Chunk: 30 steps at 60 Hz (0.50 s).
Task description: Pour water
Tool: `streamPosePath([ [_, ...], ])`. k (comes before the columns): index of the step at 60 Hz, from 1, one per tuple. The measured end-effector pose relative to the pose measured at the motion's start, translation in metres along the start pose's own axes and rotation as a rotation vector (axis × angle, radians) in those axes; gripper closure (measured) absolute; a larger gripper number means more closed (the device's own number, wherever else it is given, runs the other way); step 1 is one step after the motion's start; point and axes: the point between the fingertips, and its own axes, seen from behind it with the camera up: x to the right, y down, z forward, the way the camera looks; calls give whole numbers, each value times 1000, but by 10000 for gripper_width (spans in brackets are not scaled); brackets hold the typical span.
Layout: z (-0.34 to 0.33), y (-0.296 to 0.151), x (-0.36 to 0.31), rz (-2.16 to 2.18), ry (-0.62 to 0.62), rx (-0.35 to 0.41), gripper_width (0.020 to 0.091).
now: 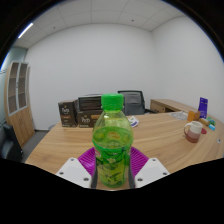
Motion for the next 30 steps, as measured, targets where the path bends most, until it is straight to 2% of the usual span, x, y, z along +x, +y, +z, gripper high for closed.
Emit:
streamPosePath([
  [6,2,0,1,-1,1,1,737],
  [15,2,1,2,15,-26,-16,738],
  [21,5,-2,6,92,-64,-55,739],
  [30,7,-21,42,284,-113,-84,738],
])
